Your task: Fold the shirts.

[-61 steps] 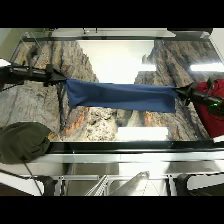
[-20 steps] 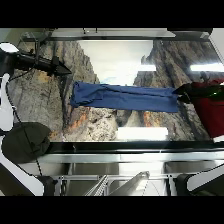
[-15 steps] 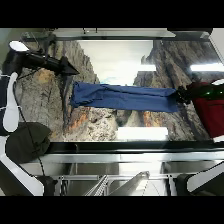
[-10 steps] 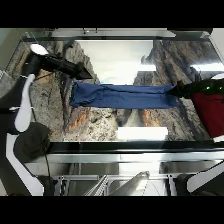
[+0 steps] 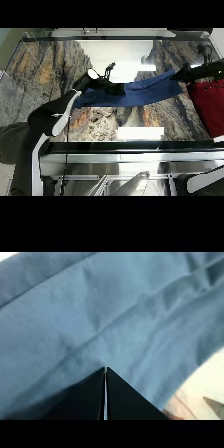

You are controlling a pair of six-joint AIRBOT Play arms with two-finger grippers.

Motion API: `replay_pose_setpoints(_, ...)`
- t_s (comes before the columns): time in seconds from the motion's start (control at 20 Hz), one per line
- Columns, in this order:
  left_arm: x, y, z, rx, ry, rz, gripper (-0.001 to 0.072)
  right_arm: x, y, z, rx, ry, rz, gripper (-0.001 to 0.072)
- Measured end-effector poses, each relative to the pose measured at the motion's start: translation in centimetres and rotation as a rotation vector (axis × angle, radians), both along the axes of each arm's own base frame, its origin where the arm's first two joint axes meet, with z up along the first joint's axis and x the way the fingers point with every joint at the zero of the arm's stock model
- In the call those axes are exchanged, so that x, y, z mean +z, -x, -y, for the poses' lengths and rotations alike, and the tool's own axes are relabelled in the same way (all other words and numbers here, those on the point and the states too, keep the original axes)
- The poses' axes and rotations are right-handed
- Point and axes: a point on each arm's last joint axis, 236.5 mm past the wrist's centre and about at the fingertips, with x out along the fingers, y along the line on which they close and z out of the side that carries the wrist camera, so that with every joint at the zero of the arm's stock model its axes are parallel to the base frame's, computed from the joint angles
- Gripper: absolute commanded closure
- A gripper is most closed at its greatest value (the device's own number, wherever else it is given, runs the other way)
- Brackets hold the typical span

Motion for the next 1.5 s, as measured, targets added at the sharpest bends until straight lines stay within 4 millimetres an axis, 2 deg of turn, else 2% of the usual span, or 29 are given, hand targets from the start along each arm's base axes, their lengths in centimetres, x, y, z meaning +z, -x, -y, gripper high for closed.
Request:
replay_pose_setpoints(0.2,0.6,-0.2,1.6,0.033,0.021,-0.015,0.0701,3.2,0.5,-1.6,0.03,-0.004,0.05,0.0696)
replay_pose_setpoints(0.3,1.8,-0.3,1.7,0.034,0.041,-0.031,0.0701,5.3,0.8,-3.4,0.054,-0.046,0.082,0.0696)
replay_pose_setpoints(0.4,4.6,0.3,0.9,0.012,0.094,-0.084,0.0701,7.7,1.1,-6.3,0.093,-0.107,0.121,0.0696)
replay_pose_setpoints(0.45,7.1,0.6,-0.1,-0.002,0.138,-0.107,0.0702,8.6,1.1,-7.8,0.113,-0.131,0.138,0.0696)
replay_pose_setpoints(0.6,15.8,1.0,-5.3,-0.051,0.272,-0.12,0.0702,9.8,0.3,-13.7,0.149,-0.171,0.197,0.0696)
replay_pose_setpoints(0.7,22.5,0.8,-10.4,-0.06,0.35,-0.061,0.0701,9.4,-0.6,-18.7,0.158,-0.188,0.229,0.0696)
replay_pose_setpoints(0.8,27.9,0.8,-15.4,-0.035,0.403,0.016,0.0701,7.8,-1.3,-24.5,0.162,-0.195,0.246,0.0696)
replay_pose_setpoints(0.9,31.9,1.2,-19.8,0.004,0.431,0.095,0.0701,4.7,-1.1,-30.7,0.171,-0.197,0.239,0.0689)
replay_pose_setpoints(0.95,33.2,1.2,-21.7,0.033,0.44,0.133,0.0701,2.8,-0.9,-33.8,0.17,-0.197,0.232,0.0563)
replay_pose_setpoints(1.0,34.1,1.3,-23.5,0.062,0.441,0.164,0.0701,1.2,-0.6,-36.5,0.171,-0.204,0.232,0.0277)
replay_pose_setpoints(1.05,34.8,1.5,-24.8,0.085,0.445,0.187,0.0701,-0.1,-0.3,-39.2,0.174,-0.22,0.239,0.0196)
replay_pose_setpoints(1.1,35.3,1.8,-25.9,0.106,0.447,0.204,0.0701,-1.0,0.2,-41.9,0.184,-0.249,0.248,0.0198)
replay_pose_setpoints(1.15,35.4,1.9,-26.7,0.125,0.449,0.211,0.0701,-1.5,0.9,-44.2,0.199,-0.285,0.253,0.0238)
replay_pose_setpoints(1.2,35.2,2.1,-27.4,0.14,0.448,0.209,0.07,-1.6,1.7,-46.0,0.216,-0.323,0.262,0.0433)
replay_pose_setpoints(1.25,34.9,2.3,-27.8,0.149,0.449,0.204,0.0701,-1.2,2.2,-47.2,0.227,-0.357,0.273,0.0568)
replay_pose_setpoints(1.35,34.3,2.7,-28.1,0.152,0.456,0.186,0.0701,0.2,2.9,-48.2,0.258,-0.412,0.297,0.0584)
replay_pose_setpoints(1.4,33.9,2.8,-28.1,0.153,0.458,0.177,0.07,1.0,3.1,-48.0,0.28,-0.438,0.306,0.066)
replay_pose_setpoints(1.45,33.6,3.0,-28.0,0.148,0.458,0.171,0.0701,2.0,3.2,-47.6,0.301,-0.462,0.312,0.0695)
replay_pose_setpoints(1.5,33.3,3.2,-27.8,0.141,0.459,0.166,0.0701,3.2,3.0,-46.6,0.317,-0.483,0.319,0.0696)
